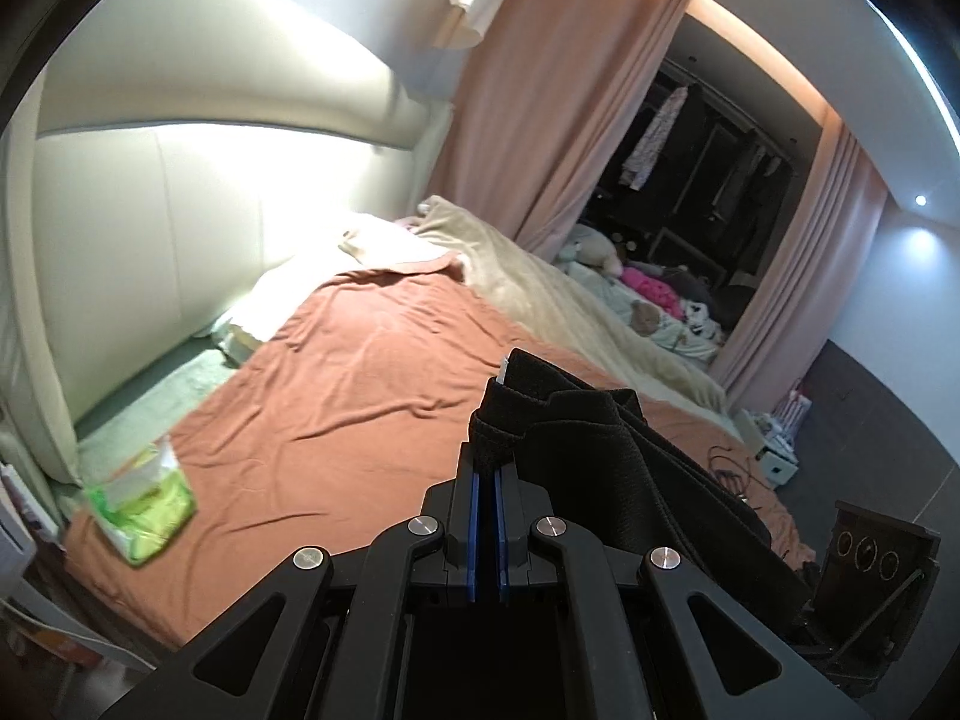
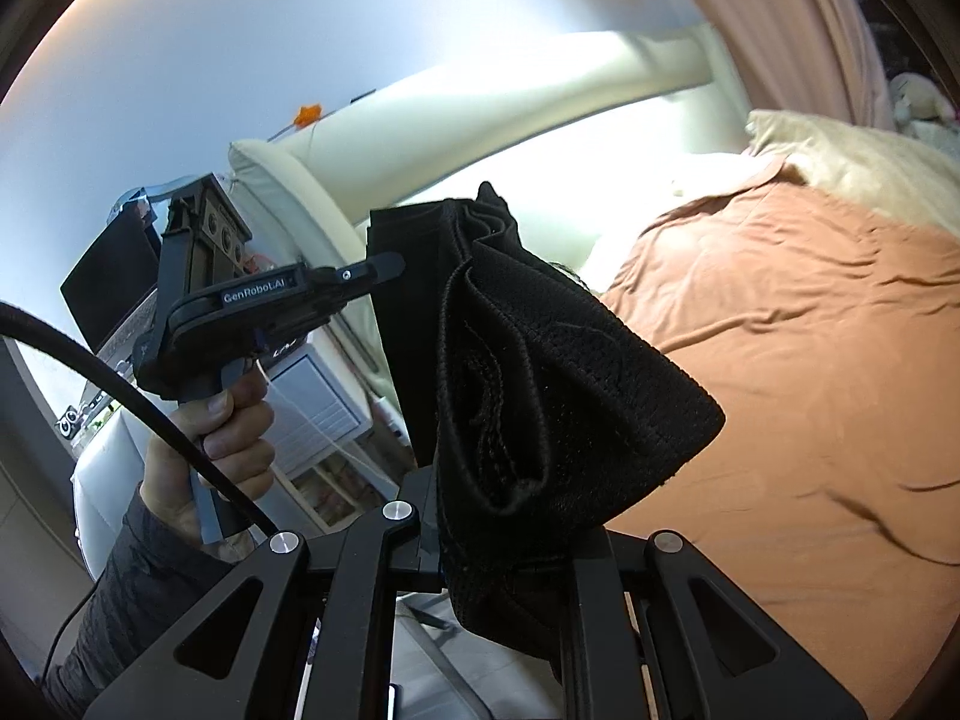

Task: Fold small clothes
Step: 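Carry the held black shirt with both tools toward the green tissue pack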

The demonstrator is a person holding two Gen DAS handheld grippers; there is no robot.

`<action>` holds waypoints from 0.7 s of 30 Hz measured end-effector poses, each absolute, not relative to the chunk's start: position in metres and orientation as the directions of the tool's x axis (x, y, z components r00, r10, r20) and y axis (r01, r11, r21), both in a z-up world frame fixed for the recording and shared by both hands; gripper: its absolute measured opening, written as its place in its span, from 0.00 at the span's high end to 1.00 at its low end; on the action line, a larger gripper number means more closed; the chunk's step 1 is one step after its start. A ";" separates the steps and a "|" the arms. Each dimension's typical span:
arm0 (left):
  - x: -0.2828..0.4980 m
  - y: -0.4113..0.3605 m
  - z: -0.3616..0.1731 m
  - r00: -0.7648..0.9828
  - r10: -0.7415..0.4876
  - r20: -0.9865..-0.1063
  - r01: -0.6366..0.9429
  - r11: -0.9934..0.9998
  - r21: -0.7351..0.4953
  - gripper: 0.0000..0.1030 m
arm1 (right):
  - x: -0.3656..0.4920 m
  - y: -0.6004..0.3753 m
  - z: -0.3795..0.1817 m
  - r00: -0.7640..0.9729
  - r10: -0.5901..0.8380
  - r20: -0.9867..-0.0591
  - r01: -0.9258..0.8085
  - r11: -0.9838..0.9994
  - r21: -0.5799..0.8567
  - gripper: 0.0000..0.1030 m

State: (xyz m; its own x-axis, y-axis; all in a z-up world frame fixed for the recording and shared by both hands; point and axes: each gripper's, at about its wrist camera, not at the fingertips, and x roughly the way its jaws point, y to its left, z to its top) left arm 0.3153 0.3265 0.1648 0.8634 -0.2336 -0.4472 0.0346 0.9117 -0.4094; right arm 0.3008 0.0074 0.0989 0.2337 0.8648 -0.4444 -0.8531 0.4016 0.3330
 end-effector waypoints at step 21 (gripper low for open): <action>0.401 0.418 0.056 0.788 -0.067 -0.611 -0.211 0.904 -0.372 0.96 | 0.433 0.068 0.024 0.161 0.802 -0.575 -0.821 0.432 0.373 0.92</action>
